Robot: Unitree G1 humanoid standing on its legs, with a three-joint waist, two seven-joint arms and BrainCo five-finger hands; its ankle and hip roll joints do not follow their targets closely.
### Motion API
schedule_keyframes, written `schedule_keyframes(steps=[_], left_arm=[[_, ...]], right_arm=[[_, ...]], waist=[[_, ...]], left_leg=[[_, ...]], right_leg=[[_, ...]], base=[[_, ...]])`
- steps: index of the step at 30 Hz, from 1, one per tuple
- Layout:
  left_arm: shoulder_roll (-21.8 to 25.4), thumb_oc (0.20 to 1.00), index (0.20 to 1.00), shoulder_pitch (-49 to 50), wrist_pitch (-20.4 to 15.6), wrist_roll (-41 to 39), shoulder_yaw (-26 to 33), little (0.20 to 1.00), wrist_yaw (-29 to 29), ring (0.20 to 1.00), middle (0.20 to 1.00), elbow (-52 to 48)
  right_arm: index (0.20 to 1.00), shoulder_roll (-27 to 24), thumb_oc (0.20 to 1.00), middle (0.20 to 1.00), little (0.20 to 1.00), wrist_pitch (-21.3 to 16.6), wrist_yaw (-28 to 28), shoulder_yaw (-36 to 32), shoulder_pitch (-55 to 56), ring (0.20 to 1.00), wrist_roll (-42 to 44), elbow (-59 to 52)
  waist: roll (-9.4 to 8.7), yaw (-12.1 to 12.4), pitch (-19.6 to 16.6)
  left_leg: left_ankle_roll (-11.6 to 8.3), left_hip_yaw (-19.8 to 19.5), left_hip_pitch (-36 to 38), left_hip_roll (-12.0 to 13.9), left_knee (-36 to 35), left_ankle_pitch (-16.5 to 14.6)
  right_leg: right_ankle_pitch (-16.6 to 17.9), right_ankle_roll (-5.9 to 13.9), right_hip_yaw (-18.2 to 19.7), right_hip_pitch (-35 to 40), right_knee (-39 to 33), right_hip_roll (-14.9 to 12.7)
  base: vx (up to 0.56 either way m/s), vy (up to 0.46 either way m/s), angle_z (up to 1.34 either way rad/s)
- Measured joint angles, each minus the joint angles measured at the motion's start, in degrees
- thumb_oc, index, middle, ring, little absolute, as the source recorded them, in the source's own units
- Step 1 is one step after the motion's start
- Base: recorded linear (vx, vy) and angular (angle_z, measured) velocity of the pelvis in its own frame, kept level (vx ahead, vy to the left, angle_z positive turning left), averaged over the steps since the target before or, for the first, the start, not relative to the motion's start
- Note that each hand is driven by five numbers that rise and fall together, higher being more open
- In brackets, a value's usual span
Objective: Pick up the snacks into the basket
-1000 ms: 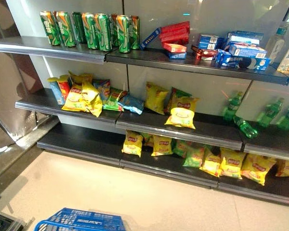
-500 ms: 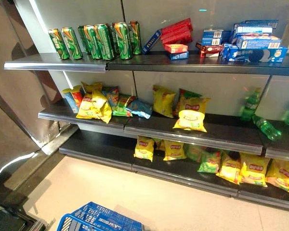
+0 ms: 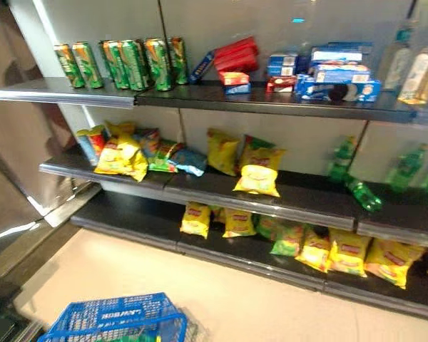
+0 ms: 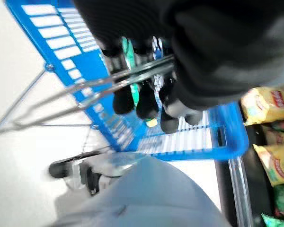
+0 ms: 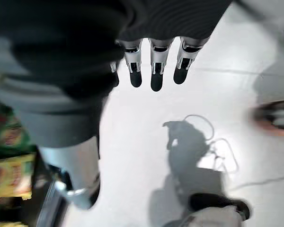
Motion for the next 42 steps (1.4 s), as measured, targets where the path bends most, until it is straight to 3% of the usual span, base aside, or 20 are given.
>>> schedule_keyframes(steps=[2, 4, 6, 7, 8, 9, 10, 13, 14, 16, 20, 22, 24, 26, 29, 31, 33, 37, 39, 42], left_arm=[[-0.39, 0.200, 0.200, -0.23, 0.02, -0.17, -0.79, 0.200, -0.39, 0.200, 0.200, -0.49], [-0.62, 0.200, 0.200, 0.06, -0.06, -0.17, -2.50, 0.200, -0.68, 0.200, 0.200, -0.54], [-0.59, 0.200, 0.200, 0.24, 0.13, 0.65, -2.57, 0.200, -0.88, 0.200, 0.200, -0.37], [-0.57, 0.200, 0.200, 0.30, 0.41, 1.35, -3.17, 0.200, -0.98, 0.200, 0.200, 0.00], [-0.56, 0.200, 0.200, 0.31, 0.77, 2.26, -4.06, 0.200, -1.04, 0.200, 0.200, 0.35], [-0.59, 0.200, 0.200, 0.12, 1.04, 3.10, -4.76, 0.200, -1.34, 0.200, 0.200, 0.75], [-0.78, 0.200, 0.200, 0.39, 1.30, 3.18, -4.70, 0.200, -1.53, 0.200, 0.200, 0.84], [-0.49, 0.200, 0.200, 1.24, 1.49, 3.15, -4.67, 0.200, -1.58, 0.200, 0.200, 0.71], [-0.41, 0.200, 0.200, 1.14, 1.55, 3.14, -4.64, 0.200, -1.69, 0.200, 0.200, 0.68], [-0.44, 0.200, 0.200, 1.48, 1.64, 3.17, -4.79, 0.200, -2.10, 0.200, 0.200, 0.53], [0.12, 0.200, 0.200, 3.28, 1.69, 3.16, -5.21, 0.200, -2.66, 0.200, 0.200, -0.26], [0.10, 0.200, 0.200, 3.34, 1.74, 3.06, -5.09, 0.200, -2.72, 0.200, 0.200, -0.31], [0.01, 0.200, 0.200, 2.48, 1.71, 3.08, -4.87, 0.200, -2.74, 0.200, 0.200, -0.51], [0.35, 0.200, 0.200, 1.63, 1.62, 3.07, -4.63, 0.200, -2.53, 0.200, 0.200, 0.02], [1.69, 0.200, 0.200, 0.42, 1.61, 3.08, -4.43, 0.200, -2.41, 0.200, 0.200, 0.72], [2.86, 0.200, 0.200, 0.55, 1.58, 3.11, -3.88, 0.200, -2.06, 0.200, 0.200, 1.31], [2.63, 0.200, 0.200, 1.05, 1.62, 3.20, -4.01, 0.200, -2.06, 0.200, 0.200, 1.36], [2.17, 0.200, 0.200, 1.83, 1.65, 3.42, -4.81, 0.200, -1.97, 0.200, 0.200, 1.01], [1.76, 0.200, 0.200, 2.01, 1.65, 3.44, -5.03, 0.200, -2.02, 0.200, 0.200, 0.80], [1.53, 0.200, 0.200, 0.79, 1.55, 3.42, -5.25, 0.200, -1.96, 0.200, 0.200, 0.01]], right_arm=[[1.000, -0.33, 1.000, 1.000, 1.000, -0.20, -0.22, 0.01, -0.58, 1.000, -0.02, -0.19], [1.000, -1.41, 1.000, 1.000, 1.000, -0.38, -0.39, -0.09, -1.35, 1.000, -0.20, 0.09], [1.000, -2.00, 1.000, 1.000, 1.000, -0.52, -0.36, -0.10, -2.75, 1.000, -0.25, -0.29], [1.000, -2.25, 1.000, 1.000, 1.000, -0.72, -0.33, -0.02, -3.06, 1.000, -0.38, -0.48], [1.000, -2.43, 1.000, 1.000, 1.000, -0.75, -0.34, -0.01, -2.77, 1.000, -0.58, -0.22], [1.000, -2.35, 1.000, 1.000, 1.000, -0.67, -0.28, -0.23, -2.46, 1.000, -0.70, 0.47], [1.000, -1.77, 1.000, 1.000, 1.000, -0.56, -0.29, -0.82, -2.14, 1.000, -0.69, 0.73], [1.000, -0.45, 1.000, 1.000, 1.000, -0.59, 0.18, -0.72, -2.67, 1.000, -0.72, 0.09], [1.000, -0.15, 1.000, 1.000, 1.000, -0.59, 0.23, -0.85, -2.76, 1.000, -0.72, -0.05], [1.000, 0.33, 1.000, 1.000, 1.000, -0.60, 0.66, -0.81, -2.84, 1.000, -0.72, -0.22], [1.000, 0.64, 1.000, 1.000, 1.000, -0.64, 0.80, -0.99, -1.85, 1.000, -0.73, -1.27], [1.000, 0.44, 1.000, 1.000, 1.000, -0.62, 0.63, -1.01, -1.80, 1.000, -0.73, -1.28], [1.000, 0.30, 1.000, 1.000, 1.000, -0.63, 0.65, -1.03, -1.62, 1.000, -0.71, -1.32], [1.000, 0.10, 1.000, 1.000, 1.000, -0.69, 0.70, -0.97, -1.91, 1.000, -0.69, -0.54], [1.000, -0.16, 1.000, 1.000, 1.000, -0.61, 0.52, -1.06, -2.14, 1.000, -0.54, -0.09], [1.000, -0.05, 1.000, 1.000, 1.000, -0.60, 0.45, -1.16, -1.56, 1.000, -0.53, 0.35], [1.000, -0.09, 1.000, 1.000, 1.000, -0.60, 0.43, -1.35, -1.43, 1.000, -0.55, 0.52], [1.000, -1.44, 1.000, 1.000, 1.000, -0.61, 0.50, -1.35, -1.51, 1.000, -0.58, 0.15], [1.000, -2.44, 1.000, 1.000, 1.000, -0.76, 0.59, -1.07, -1.64, 1.000, -0.64, -0.74], [1.000, -3.21, 1.000, 1.000, 1.000, -0.73, 0.59, -0.98, -2.27, 1.000, -0.74, -0.56]], waist=[[0.83, 1.17, 0.13], [2.60, 1.55, -0.57], [3.78, 2.35, -1.21], [4.33, 2.29, -1.90], [4.85, 1.95, -2.06], [4.97, 0.98, -2.30], [4.75, 0.99, -2.41], [3.92, 1.56, -3.08], [3.88, 1.27, -3.12], [3.81, 1.12, -3.18], [3.94, 1.24, -3.13], [4.32, 1.08, -2.41], [5.04, 0.71, -1.46], [4.96, 0.59, -0.15], [4.07, -1.12, 0.67], [2.27, -2.16, 0.54], [3.15, -2.17, 0.66], [5.20, -2.17, -0.27], [5.59, -2.00, -0.70], [4.40, -1.59, -0.63]], left_leg=[[0.22, -2.15, 5.05, -0.29, -17.69, 0.17], [0.14, -5.01, 8.05, 0.68, -26.63, 0.20], [0.55, -4.26, 9.42, 2.16, -26.13, 0.36], [0.76, -3.06, 11.14, 2.96, -24.66, 0.52], [2.10, -3.10, 12.14, 3.23, -24.63, 0.18], [7.04, -2.23, 13.56, 1.99, -25.90, 0.88], [8.52, -1.44, 15.12, 0.88, -27.06, 1.16], [9.81, 0.32, 16.15, -1.57, -27.63, -0.59], [10.47, 0.38, 16.08, -1.98, -27.35, -1.00], [11.74, 0.10, 18.74, -2.40, -29.21, -1.52], [12.68, 1.07, 20.75, -1.30, -29.71, -1.76], [13.15, -0.05, 21.27, -1.29, -29.22, -2.41], [12.97, -0.95, 21.67, -0.55, -29.41, -2.60], [12.22, -2.92, 21.47, 0.75, -29.33, -2.77], [11.86, -6.40, 20.71, 0.48, -29.58, -2.94], [9.77, -7.71, 21.66, -0.09, -30.28, -3.90], [9.36, -8.65, 23.86, 1.95, -32.73, -4.25], [5.54, -8.28, 24.80, 7.26, -31.51, -6.22], [3.07, -7.96, 24.50, 7.75, -28.22, -6.83], [-0.32, -7.65, 21.14, 5.73, -20.67, -5.01]], right_leg=[[1.24, 1.42, 0.28, 3.02, -4.61, 1.90], [2.64, 0.72, 1.01, 4.18, -7.53, 3.47], [3.18, 1.61, 0.89, 5.42, -10.11, 3.51], [3.64, 3.43, 0.09, 6.81, -11.46, 2.92], [3.23, 4.14, 0.04, 7.48, -11.66, 2.78], [1.82, 5.64, 0.85, 7.95, -10.72, 1.78], [0.38, 7.13, 2.34, 8.46, -9.54, 0.43], [-2.19, 10.61, 6.14, 8.03, -7.63, -2.39], [-2.55, 10.44, 5.90, 8.50, -7.80, -3.04], [-2.37, 12.69, 5.71, 7.76, -3.01, -3.36], [0.81, 16.17, 2.97, -1.73, 16.06, -4.10], [0.63, 15.86, 0.75, -3.44, 18.79, -6.39], [0.65, 15.94, 0.26, -3.78, 13.88, -6.70], [1.57, 16.90, 1.34, -3.46, -1.50, -5.60], [7.49, 18.39, 4.38, -3.35, -18.47, -5.01], [13.88, 17.01, 3.57, -2.81, -21.10, -6.29], [16.29, 15.74, 0.96, -1.79, -20.46, -5.58], [16.22, 10.58, -2.00, -0.51, -19.40, -1.54], [16.21, 7.46, -3.77, 0.55, -19.08, -0.65], [15.50, 6.18, -4.05, 2.38, -19.84, -1.32]], base=[[0.28, 0.141, -0.27], [0.27, 0.204, -0.45], [0.21, 0.170, -0.60], [0.19, 0.137, -0.32], [0.28, 0.207, 0.02], [0.35, 0.265, 0.15], [0.24, 0.186, 0.11], [0.16, 0.134, -0.15], [0.30, 0.308, -0.13], [0.14, 0.206, -0.02], [0.08, 0.150, 0.04], [0.19, 0.024, 0.09], [0.25, -0.073, 0.13], [0.32, -0.151, 0.09], [0.20, -0.104, 0.57], [0.18, -0.201, 0.62], [0.16, -0.226, 0.49], [0.22, -0.247, 0.38], [0.12, -0.200, 0.20], [0.07, -0.150, 0.42]])
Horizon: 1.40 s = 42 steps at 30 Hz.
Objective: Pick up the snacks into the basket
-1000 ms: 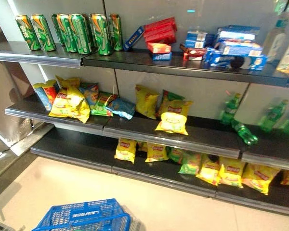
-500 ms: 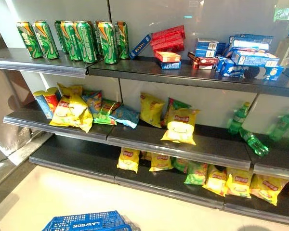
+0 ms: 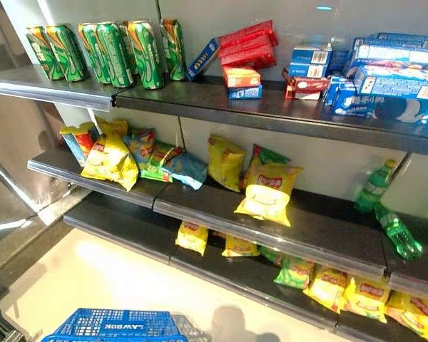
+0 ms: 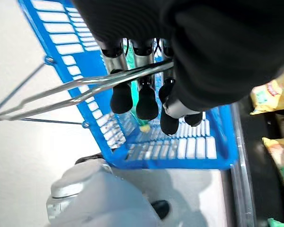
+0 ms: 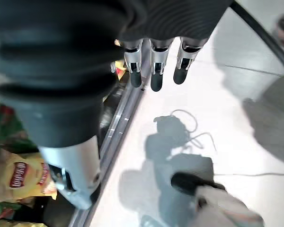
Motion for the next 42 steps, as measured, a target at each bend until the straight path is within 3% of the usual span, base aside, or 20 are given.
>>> schedule_keyframes(steps=[1, 4, 5, 7, 10, 11, 13, 19, 27, 36, 42], left_arm=[[-0.07, 0.200, 0.200, -0.81, 0.05, -0.03, -0.13, 0.200, 0.04, 0.200, 0.200, -0.07], [-0.44, 0.200, 0.200, -0.71, -0.06, -0.22, -0.02, 0.200, 0.01, 0.200, 0.200, -0.34], [-0.49, 0.200, 0.200, -0.69, -0.07, -0.23, -0.03, 0.200, -0.14, 0.200, 0.200, -0.56], [-0.65, 0.200, 0.200, -0.58, -0.06, -0.22, -0.05, 0.200, -0.02, 0.200, 0.200, -1.28], [-0.65, 0.200, 0.200, -0.95, -0.03, -0.19, -0.54, 0.200, 0.04, 0.200, 0.200, -2.57], [-0.58, 0.200, 0.200, -0.54, -0.02, -0.16, -0.59, 0.200, 0.05, 0.200, 0.200, -2.96], [-0.23, 0.200, 0.200, -0.43, -0.07, -0.17, 0.01, 0.200, 0.69, 0.200, 0.200, -3.35], [0.38, 0.200, 0.200, -0.42, -0.04, -0.15, 1.26, 0.200, 1.27, 0.200, 0.200, -3.27], [0.42, 0.200, 0.200, 0.17, -0.04, -0.15, 1.67, 0.200, 1.64, 0.200, 0.200, -3.68], [0.60, 0.200, 0.200, 0.93, -0.24, -0.25, 1.60, 0.200, 1.63, 0.200, 0.200, -5.13], [1.08, 0.200, 0.200, 1.07, -0.38, -0.29, 1.54, 0.200, 1.64, 0.200, 0.200, -4.87]], right_arm=[[1.000, -0.17, 1.000, 1.000, 1.000, -0.03, 0.04, 0.28, 0.32, 1.000, -0.08, -0.82], [1.000, -0.92, 1.000, 1.000, 1.000, -0.06, 0.02, 1.39, -0.09, 1.000, -0.94, -2.98], [1.000, -1.29, 1.000, 1.000, 1.000, -0.07, 0.00, 1.49, -0.68, 1.000, -1.13, -4.10], [1.000, -2.36, 1.000, 1.000, 1.000, -0.10, -0.01, 3.16, -0.41, 1.000, -1.72, -7.92], [1.000, -3.60, 1.000, 1.000, 1.000, -0.11, 0.05, 4.47, -0.59, 1.000, -3.01, -12.68], [1.000, -4.26, 1.000, 1.000, 1.000, -0.16, 0.11, 4.83, 0.31, 1.000, -3.61, -17.44], [1.000, -3.94, 1.000, 1.000, 1.000, -0.90, 0.54, 4.79, 0.66, 1.000, -3.82, -21.55], [1.000, -3.82, 1.000, 1.000, 1.000, -1.32, 2.89, 5.42, 1.05, 1.000, -3.55, -33.46], [1.000, -3.85, 1.000, 1.000, 1.000, -1.27, 2.87, 10.16, -10.84, 1.000, -2.71, -34.29], [1.000, -3.50, 1.000, 1.000, 1.000, -1.00, 1.50, 14.62, -21.27, 1.000, -2.76, -30.56], [1.000, -1.87, 1.000, 1.000, 1.000, -0.86, -0.21, 15.89, -26.02, 1.000, -2.59, -26.20]], waist=[[-0.45, -0.49, 0.29], [-0.64, -0.23, 0.53], [0.14, -0.34, 0.73], [0.66, -0.61, 0.97], [2.47, -0.56, 1.83], [2.93, -0.52, 2.13], [1.90, -0.35, 2.35], [0.99, -0.47, 2.44], [0.51, 0.00, 2.45], [0.47, 3.58, 2.40], [0.44, 4.23, 2.37]], left_leg=[[-1.43, -0.37, -2.38, -1.61, 4.81, 0.67], [-1.61, 1.64, -4.27, -2.00, 7.64, 1.82], [-1.35, 2.64, -4.87, -1.97, 6.94, 1.63], [-0.65, 5.98, -4.52, -1.58, -1.66, 1.46], [1.51, 5.98, -2.62, -0.68, -6.89, 3.37], [2.47, 6.48, -1.34, -0.04, -8.23, 2.56], [4.70, 7.98, -0.05, -0.05, -10.22, 2.26], [5.63, 9.47, 2.83, -1.33, -12.71, 2.41], [6.19, 9.91, 3.85, -1.11, -13.32, 2.81], [6.23, 8.92, 3.52, -1.05, -12.95, 2.88], [6.20, 8.35, 2.82, -1.15, -12.64, 2.87]], right_leg=[[-0.02, -0.28, 0.13, 0.83, -0.85, -0.64], [-0.68, -1.63, 0.28, 1.58, -1.43, -1.26], [-0.45, -2.40, 0.25, 1.64, -1.55, -1.34], [-0.38, -2.51, -0.01, 0.67, -2.16, -1.35], [0.17, -2.23, 0.40, 0.50, -2.24, 0.79], [0.32, -1.98, 0.81, 0.47, -2.10, 1.66], [0.79, -0.66, 2.20, 0.07, -1.87, 1.80], [0.66, 1.10, 3.18, 1.89, -2.58, 0.33], [1.39, 2.04, 3.09, 3.65, -4.54, 0.51], [1.46, 2.07, 2.24, 3.82, -4.59, 0.52], [1.45, 2.05, 1.85, 3.48, -4.58, 0.44]], base=[[0.11, -0.168, 0.29], [0.08, -0.068, 0.03], [0.08, -0.008, -0.03], [0.09, 0.047, 0.02], [0.11, 0.090, -0.17], [0.11, 0.101, -0.26], [0.07, 0.095, -0.30], [0.04, 0.077, -0.09], [0.01, 0.032, 0.01], [0.01, -0.010, 0.04], [0.01, -0.012, 0.05]])
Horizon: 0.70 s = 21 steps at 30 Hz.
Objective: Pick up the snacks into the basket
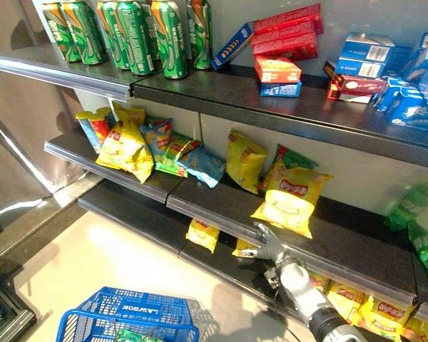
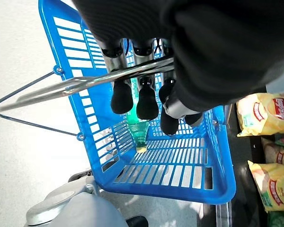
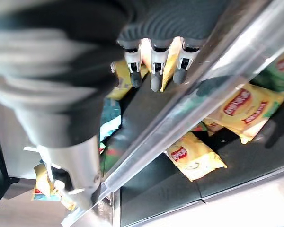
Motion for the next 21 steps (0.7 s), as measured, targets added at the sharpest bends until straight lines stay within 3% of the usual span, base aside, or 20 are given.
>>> schedule_keyframes(steps=[10, 21], left_arm=[[0.28, 0.200, 0.200, 0.29, 0.06, -1.03, -0.01, 0.200, -0.03, 0.200, 0.200, 0.40], [-1.37, 0.200, 0.200, 0.66, 0.31, -1.02, -1.31, 0.200, 1.03, 0.200, 0.200, 0.40]], right_arm=[[1.000, 0.77, 1.000, 1.000, 1.000, 0.04, -3.49, -3.34, -1.04, 1.000, 4.40, 5.03], [1.000, 3.88, 1.000, 1.000, 1.000, -0.31, -9.92, -9.92, -0.49, 1.000, 12.10, 6.40]], waist=[[0.32, -0.01, -0.13], [2.29, -0.34, -0.96]], left_leg=[[0.15, -0.92, -0.21, -0.35, 0.01, 0.17], [0.16, -0.98, -0.27, -0.32, 0.02, 0.17]], right_leg=[[-0.08, -0.11, -0.87, 0.13, 0.02, -0.35], [-0.11, -0.17, -0.97, 0.08, 0.04, -0.35]], base=[[0.00, -0.003, 0.05], [0.00, 0.000, 0.00]])
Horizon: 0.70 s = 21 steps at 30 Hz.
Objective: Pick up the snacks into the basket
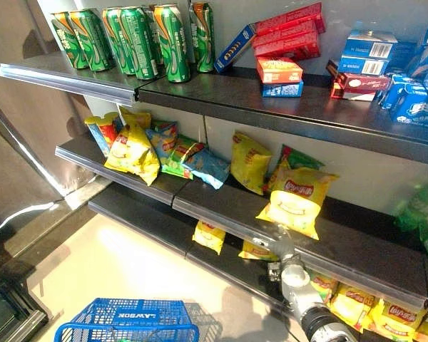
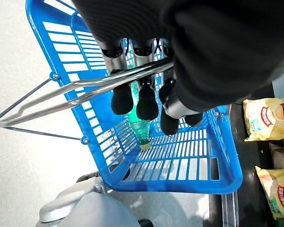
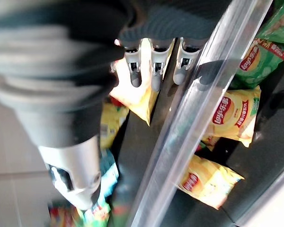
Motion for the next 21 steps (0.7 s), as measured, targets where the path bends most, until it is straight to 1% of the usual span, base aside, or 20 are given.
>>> schedule_keyframes(steps=[9, 11, 12, 21], left_arm=[[-0.02, 0.200, 0.200, 0.01, 0.02, 0.01, -0.23, 0.200, 0.59, 0.200, 0.200, -0.01], [-0.02, 0.200, 0.200, 0.05, 0.05, 0.01, -0.23, 0.200, 0.63, 0.200, 0.200, 0.00], [-0.01, 0.200, 0.200, 0.08, 0.07, 0.01, -0.22, 0.200, 0.64, 0.200, 0.200, 0.03], [-0.02, 0.200, 0.200, 0.15, 0.13, 0.11, -0.22, 0.200, 1.00, 0.200, 0.200, 0.07]], right_arm=[[1.000, -1.54, 1.000, 1.000, 1.000, -0.09, -1.32, -1.30, 0.05, 1.000, 0.27, -0.03], [1.000, -1.59, 1.000, 1.000, 1.000, -0.11, -1.66, -1.82, 0.06, 1.000, 0.27, -0.05], [1.000, -1.60, 1.000, 1.000, 1.000, -0.12, -1.93, -2.11, 0.07, 1.000, 0.27, -0.04], [1.000, -2.02, 1.000, 1.000, 1.000, -0.24, -3.31, -4.42, 1.49, 1.000, 0.27, -0.58]], waist=[[0.01, -0.32, 0.01], [0.01, -0.68, 0.01], [0.02, -1.26, 0.01], [0.05, -1.52, 0.01]], left_leg=[[0.02, 0.09, 0.01, -0.05, -0.02, 0.01], [0.02, 0.15, 0.02, -0.04, -0.02, 0.01], [0.02, 0.16, 0.04, -0.05, -0.02, 0.01], [0.04, 1.33, 0.08, 0.06, -0.11, 0.02]], right_leg=[[-0.01, -0.01, 0.07, -0.10, 0.09, -0.05], [-0.01, -0.01, 0.11, -0.11, 0.10, -0.05], [-0.01, -0.01, 0.14, -0.11, 0.10, -0.05], [0.02, -0.04, 1.15, -0.78, 0.53, 0.03]], base=[[0.00, 0.000, 0.00], [0.00, 0.000, 0.00], [0.00, 0.000, 0.00], [0.00, 0.002, -0.06]])
